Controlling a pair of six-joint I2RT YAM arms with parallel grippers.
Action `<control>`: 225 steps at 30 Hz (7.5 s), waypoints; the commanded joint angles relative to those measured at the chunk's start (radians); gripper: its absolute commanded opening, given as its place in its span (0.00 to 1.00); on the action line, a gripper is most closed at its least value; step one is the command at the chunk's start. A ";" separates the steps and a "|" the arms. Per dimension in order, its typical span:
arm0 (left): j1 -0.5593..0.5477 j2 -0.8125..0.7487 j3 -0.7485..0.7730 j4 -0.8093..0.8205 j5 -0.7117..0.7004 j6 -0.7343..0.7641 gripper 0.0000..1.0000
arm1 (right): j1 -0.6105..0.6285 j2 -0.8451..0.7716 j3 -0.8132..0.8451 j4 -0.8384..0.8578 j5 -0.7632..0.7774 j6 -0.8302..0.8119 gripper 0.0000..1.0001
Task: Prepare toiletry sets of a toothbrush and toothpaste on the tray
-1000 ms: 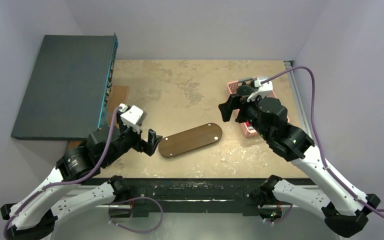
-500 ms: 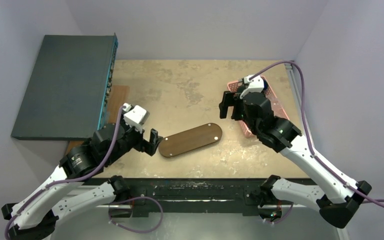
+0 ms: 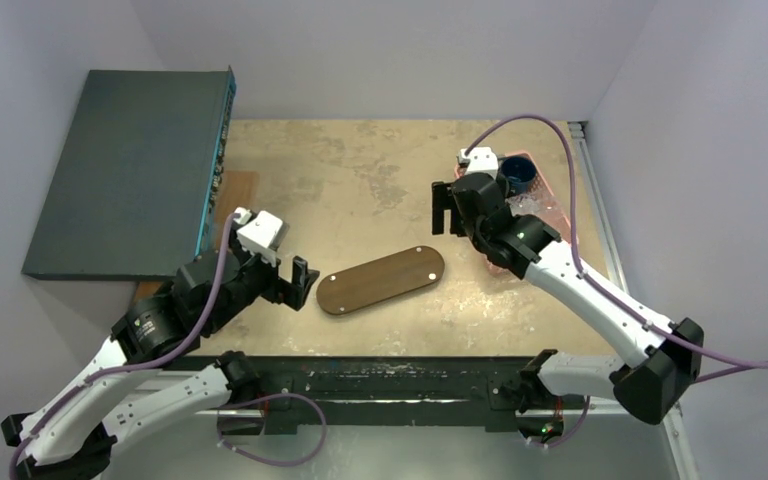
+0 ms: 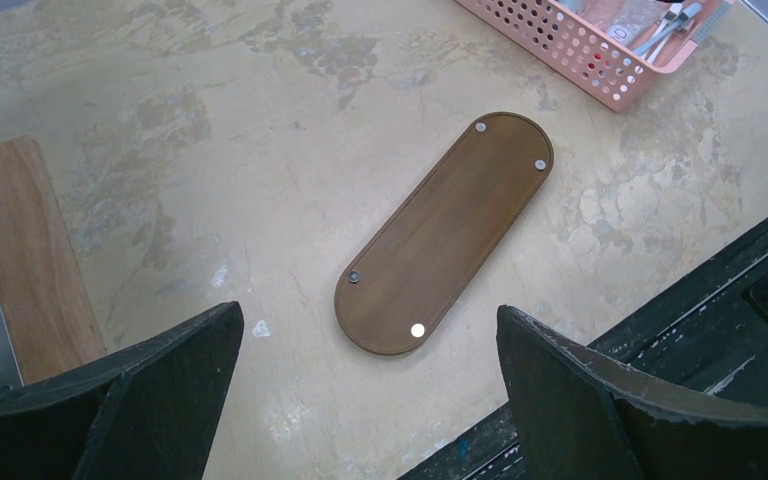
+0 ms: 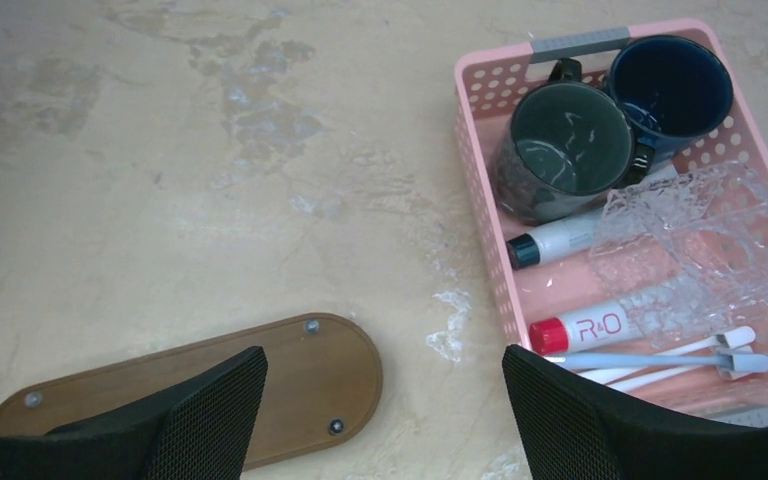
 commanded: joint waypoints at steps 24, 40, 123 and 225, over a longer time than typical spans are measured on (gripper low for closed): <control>0.009 -0.012 -0.004 0.001 -0.041 -0.010 0.96 | -0.339 0.295 0.076 0.151 -0.259 -0.151 0.62; 0.009 -0.009 -0.005 -0.002 -0.050 -0.003 0.96 | -0.389 0.445 0.080 0.188 -0.303 -0.157 0.52; 0.008 -0.023 -0.008 -0.019 -0.092 0.020 0.96 | -0.129 0.625 0.150 0.383 -0.773 -1.125 0.02; 0.012 -0.054 -0.039 0.010 -0.058 0.040 1.00 | -0.074 0.217 -0.302 0.293 -0.297 0.066 0.45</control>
